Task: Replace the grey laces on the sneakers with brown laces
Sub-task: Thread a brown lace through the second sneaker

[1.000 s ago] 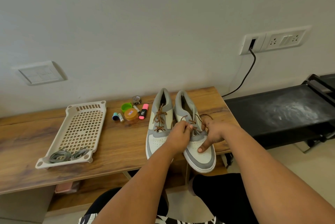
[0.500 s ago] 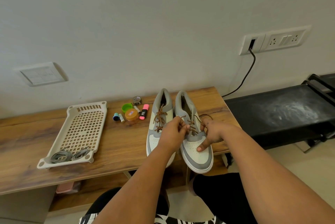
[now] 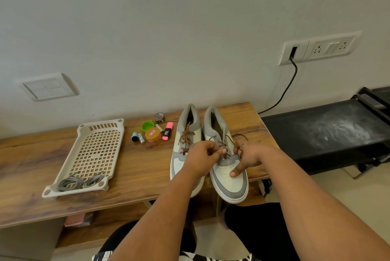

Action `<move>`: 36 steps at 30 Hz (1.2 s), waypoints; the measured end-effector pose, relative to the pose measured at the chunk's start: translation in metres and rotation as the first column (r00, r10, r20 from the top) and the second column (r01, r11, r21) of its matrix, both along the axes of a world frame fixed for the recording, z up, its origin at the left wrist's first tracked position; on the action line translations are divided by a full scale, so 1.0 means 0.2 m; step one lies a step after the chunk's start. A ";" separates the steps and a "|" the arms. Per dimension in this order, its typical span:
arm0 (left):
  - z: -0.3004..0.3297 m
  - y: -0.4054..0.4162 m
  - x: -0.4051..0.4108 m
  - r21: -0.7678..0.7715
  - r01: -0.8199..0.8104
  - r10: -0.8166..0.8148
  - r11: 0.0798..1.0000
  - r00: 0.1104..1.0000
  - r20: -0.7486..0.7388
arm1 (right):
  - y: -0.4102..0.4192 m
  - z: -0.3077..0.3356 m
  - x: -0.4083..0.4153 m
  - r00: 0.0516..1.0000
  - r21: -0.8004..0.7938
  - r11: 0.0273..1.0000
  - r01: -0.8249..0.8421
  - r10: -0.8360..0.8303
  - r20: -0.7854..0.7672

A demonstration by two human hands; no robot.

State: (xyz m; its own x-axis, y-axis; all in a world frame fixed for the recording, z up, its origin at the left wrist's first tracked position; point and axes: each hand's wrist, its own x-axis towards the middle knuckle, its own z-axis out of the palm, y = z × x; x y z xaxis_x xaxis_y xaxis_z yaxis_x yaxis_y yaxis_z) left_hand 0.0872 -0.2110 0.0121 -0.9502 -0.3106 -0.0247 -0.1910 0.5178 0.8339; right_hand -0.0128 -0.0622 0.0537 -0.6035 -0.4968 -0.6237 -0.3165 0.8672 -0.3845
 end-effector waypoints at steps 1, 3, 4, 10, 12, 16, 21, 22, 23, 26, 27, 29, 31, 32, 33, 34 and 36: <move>0.01 0.00 0.00 0.046 -0.005 0.006 0.999 1.000 -0.018 | 0.01 0.00 -0.01 1.000 -0.005 1.000 0.001 -0.001 0.013; 0.03 0.00 -0.01 0.141 -0.041 0.048 0.989 0.998 -0.048 | 0.03 0.00 -0.03 1.000 -0.058 0.998 0.025 -0.024 0.018; 0.03 -0.01 -0.02 0.142 -0.067 0.077 0.988 0.995 -0.064 | 0.03 0.00 -0.04 0.998 -0.121 0.991 0.059 -0.059 0.000; -0.07 -0.03 -0.06 -0.154 -0.055 0.044 0.987 0.996 -0.076 | 0.01 0.02 -0.03 0.948 -0.484 0.871 0.085 -0.219 -0.229; -0.07 -0.01 -0.07 -0.146 -0.062 0.048 0.987 0.994 -0.097 | -0.02 0.03 -0.02 0.955 -0.485 0.874 0.038 -0.174 -0.239; -0.08 0.00 -0.09 -0.238 -0.061 0.035 0.969 0.993 -0.114 | -0.05 -0.02 -0.02 0.976 -0.493 0.867 0.072 -0.163 -0.144; -0.07 0.01 -0.10 -0.326 0.012 -0.059 0.945 0.989 -0.133 | -0.04 -0.02 -0.04 0.981 -0.488 0.868 0.094 -0.163 -0.101; -0.05 0.01 -0.11 -0.320 0.015 -0.066 0.947 0.986 -0.150 | -0.04 -0.02 -0.04 0.981 -0.488 0.867 0.101 -0.167 -0.094; -0.04 0.02 -0.11 -0.305 0.008 -0.061 0.952 0.985 -0.164 | -0.03 -0.02 -0.05 0.980 -0.486 0.867 0.112 -0.176 -0.090; 0.00 0.02 -0.11 -0.275 -0.009 -0.044 0.961 0.982 -0.185 | -0.02 -0.04 -0.06 0.976 -0.490 0.858 0.157 -0.212 -0.059; 0.00 0.01 -0.11 -0.260 -0.017 -0.033 0.965 0.982 -0.186 | -0.02 -0.04 -0.06 0.974 -0.492 0.855 0.165 -0.219 -0.054; -0.01 0.01 -0.10 -0.203 -0.040 0.003 0.978 0.984 -0.180 | -0.02 -0.05 -0.07 0.972 -0.501 0.848 0.173 -0.229 -0.052; -0.03 0.01 -0.08 -0.190 -0.058 0.030 0.980 0.989 -0.148 | -0.02 -0.05 -0.07 0.971 -0.500 0.849 0.174 -0.233 -0.057; -0.04 0.00 -0.08 -0.214 -0.058 0.032 0.975 0.992 -0.122 | -0.02 -0.06 -0.08 0.971 -0.497 0.850 0.174 -0.233 -0.060; -0.05 0.00 -0.09 -0.232 -0.057 0.034 0.971 0.994 -0.101 | -0.01 -0.06 -0.08 0.970 -0.493 0.852 0.175 -0.235 -0.061; -0.06 0.00 -0.09 -0.232 -0.060 0.041 0.971 0.995 -0.086 | -0.02 -0.06 -0.08 0.970 -0.492 0.853 0.174 -0.235 -0.064; -0.06 0.00 -0.09 -0.190 -0.080 0.067 0.979 0.995 -0.074 | -0.02 -0.07 -0.08 0.970 -0.491 0.855 0.168 -0.232 -0.071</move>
State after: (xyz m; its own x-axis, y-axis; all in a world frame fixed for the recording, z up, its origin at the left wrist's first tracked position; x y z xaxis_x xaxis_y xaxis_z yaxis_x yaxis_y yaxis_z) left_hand 0.0689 -0.2110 -0.0003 -0.9222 -0.3722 0.1054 -0.1814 0.6567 0.7320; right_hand -0.0283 -0.0658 0.0406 -0.7780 -0.5745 -0.2543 -0.2284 0.6357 -0.7374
